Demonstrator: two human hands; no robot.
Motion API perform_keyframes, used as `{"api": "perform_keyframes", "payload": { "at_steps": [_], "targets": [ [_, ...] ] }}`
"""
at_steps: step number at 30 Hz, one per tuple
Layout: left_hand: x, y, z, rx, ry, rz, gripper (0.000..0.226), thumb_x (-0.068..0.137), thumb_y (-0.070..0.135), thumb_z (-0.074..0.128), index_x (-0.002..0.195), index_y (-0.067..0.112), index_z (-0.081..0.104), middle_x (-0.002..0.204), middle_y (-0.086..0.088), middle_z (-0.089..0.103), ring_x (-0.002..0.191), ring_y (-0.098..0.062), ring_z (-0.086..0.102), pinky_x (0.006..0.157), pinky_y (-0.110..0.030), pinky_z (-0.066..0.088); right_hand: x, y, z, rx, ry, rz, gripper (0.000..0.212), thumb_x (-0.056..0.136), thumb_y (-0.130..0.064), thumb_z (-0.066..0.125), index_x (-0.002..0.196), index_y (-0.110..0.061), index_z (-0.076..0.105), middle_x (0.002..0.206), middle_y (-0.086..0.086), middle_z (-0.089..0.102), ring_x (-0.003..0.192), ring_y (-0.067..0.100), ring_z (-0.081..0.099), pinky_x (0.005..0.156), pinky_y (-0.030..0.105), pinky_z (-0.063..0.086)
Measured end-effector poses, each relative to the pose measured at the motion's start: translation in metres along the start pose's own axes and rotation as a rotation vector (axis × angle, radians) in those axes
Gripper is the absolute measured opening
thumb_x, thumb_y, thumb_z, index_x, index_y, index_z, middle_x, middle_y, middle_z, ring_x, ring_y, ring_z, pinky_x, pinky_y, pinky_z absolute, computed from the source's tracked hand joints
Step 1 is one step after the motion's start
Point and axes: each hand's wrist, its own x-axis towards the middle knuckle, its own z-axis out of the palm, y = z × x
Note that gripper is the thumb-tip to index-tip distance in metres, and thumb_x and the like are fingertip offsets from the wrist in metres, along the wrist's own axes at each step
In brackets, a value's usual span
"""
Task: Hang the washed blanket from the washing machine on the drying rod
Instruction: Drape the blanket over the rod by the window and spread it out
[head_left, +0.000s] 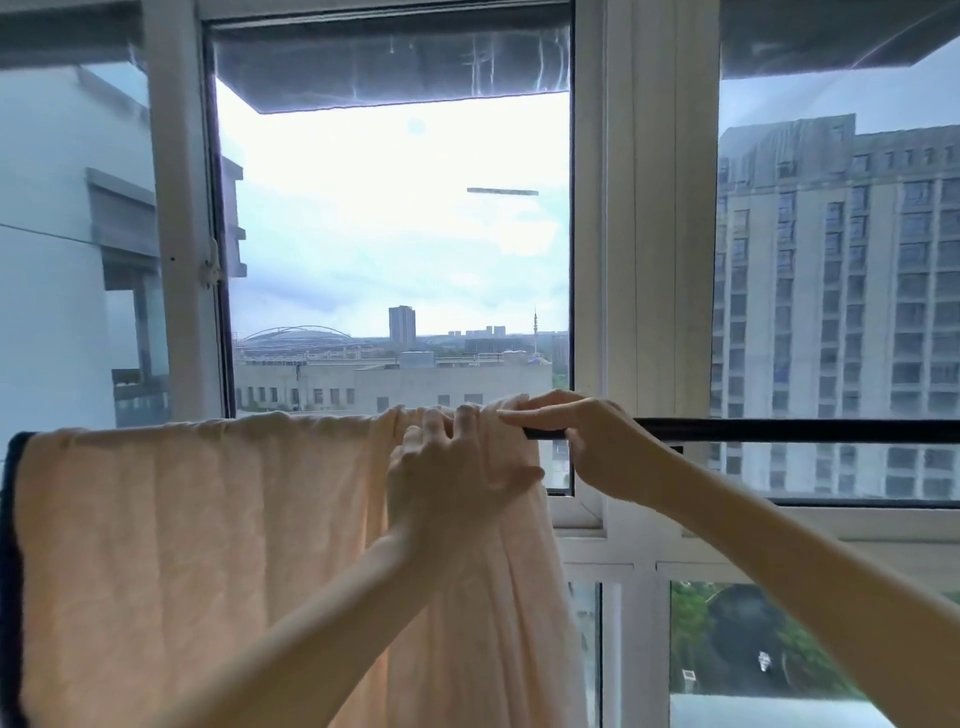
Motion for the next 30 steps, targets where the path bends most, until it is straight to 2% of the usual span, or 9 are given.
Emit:
{"api": "perform_keyframes", "payload": {
  "at_steps": [5,8,12,15,16,20,25,28,30],
  "targets": [
    [0.002,0.015,0.015,0.048,-0.048,-0.122,0.088,0.066,0.081,0.056,0.124,0.019,0.031,0.128,-0.011,0.040,0.120,-0.032,0.044,0.097,-0.040,0.042,0.012,-0.007,-0.005,0.077,-0.061,0.015,0.073,0.084,0.021,0.043,0.125,-0.038,0.055,0.133,-0.010,0.057,0.124,0.009,0.051,0.100,0.015,0.043],
    [0.006,0.012,0.022,0.083,0.041,-0.096,0.068,0.080,0.062,0.058,0.123,0.017,0.031,0.122,-0.013,0.045,0.112,-0.033,0.051,0.088,-0.038,0.049,0.014,-0.005,-0.004,0.080,-0.052,0.011,0.068,0.085,0.020,0.043,0.132,-0.028,0.055,0.134,-0.009,0.057,0.126,0.007,0.051,0.097,0.006,0.037],
    [0.010,0.001,0.021,-0.097,0.078,0.003,0.040,0.091,0.030,0.056,0.124,0.017,0.039,0.116,-0.009,0.052,0.097,-0.020,0.056,0.082,-0.021,0.047,0.015,0.000,-0.004,0.093,0.058,0.038,0.050,0.091,0.008,0.052,0.131,-0.022,0.056,0.120,-0.004,0.066,0.082,-0.011,0.061,0.065,0.006,0.047],
    [0.016,-0.012,0.007,-0.225,0.065,0.039,0.038,0.086,0.013,0.059,0.121,0.022,0.049,0.106,0.003,0.058,0.086,-0.007,0.049,0.081,-0.003,0.027,0.023,0.004,-0.002,0.035,0.092,0.040,0.044,0.088,0.001,0.063,0.126,-0.021,0.059,0.106,-0.006,0.067,0.087,-0.001,0.061,0.079,0.013,0.052],
    [0.019,-0.017,0.002,-0.286,0.033,0.032,0.038,0.083,0.010,0.061,0.118,0.023,0.052,0.101,0.006,0.060,0.084,-0.005,0.049,0.079,0.000,0.031,0.026,0.004,0.000,0.009,0.072,0.030,0.042,0.087,-0.005,0.066,0.125,-0.020,0.059,0.105,-0.006,0.066,0.085,-0.001,0.059,0.077,0.012,0.051],
    [0.030,-0.038,-0.018,-0.631,-0.131,-0.097,0.038,0.076,0.005,0.069,0.106,0.025,0.060,0.088,0.003,0.068,0.077,-0.014,0.065,0.062,-0.028,0.058,0.042,-0.001,0.008,-0.005,0.002,0.034,0.037,0.088,-0.029,0.068,0.121,-0.016,0.061,0.097,-0.006,0.063,0.082,0.007,0.060,0.075,0.024,0.053],
    [0.035,-0.062,-0.036,-0.933,-0.251,-0.250,0.036,0.079,-0.005,0.061,0.100,0.025,0.065,0.085,-0.001,0.074,0.074,-0.017,0.068,0.064,-0.032,0.058,0.065,-0.014,0.008,0.088,-0.176,0.023,0.023,0.092,-0.029,0.062,0.107,-0.012,0.067,0.092,-0.008,0.062,0.080,0.004,0.058,0.066,0.015,0.044],
    [0.036,-0.075,-0.042,-1.077,-0.315,-0.301,0.038,0.080,-0.009,0.057,0.102,0.022,0.066,0.086,-0.003,0.072,0.071,-0.017,0.065,0.061,-0.031,0.056,0.077,-0.023,0.012,0.110,-0.257,0.024,0.016,0.094,-0.027,0.057,0.100,-0.014,0.064,0.098,0.000,0.063,0.091,0.019,0.060,0.079,0.031,0.051],
    [0.038,-0.083,-0.045,-1.151,-0.333,-0.310,0.037,0.080,-0.011,0.054,0.103,0.016,0.066,0.091,-0.009,0.068,0.075,-0.020,0.063,0.063,-0.030,0.053,0.085,-0.027,0.017,0.121,-0.285,0.045,0.014,0.098,-0.026,0.051,0.088,-0.020,0.059,0.091,0.001,0.060,0.085,0.019,0.056,0.076,0.033,0.046]
  ]
}}
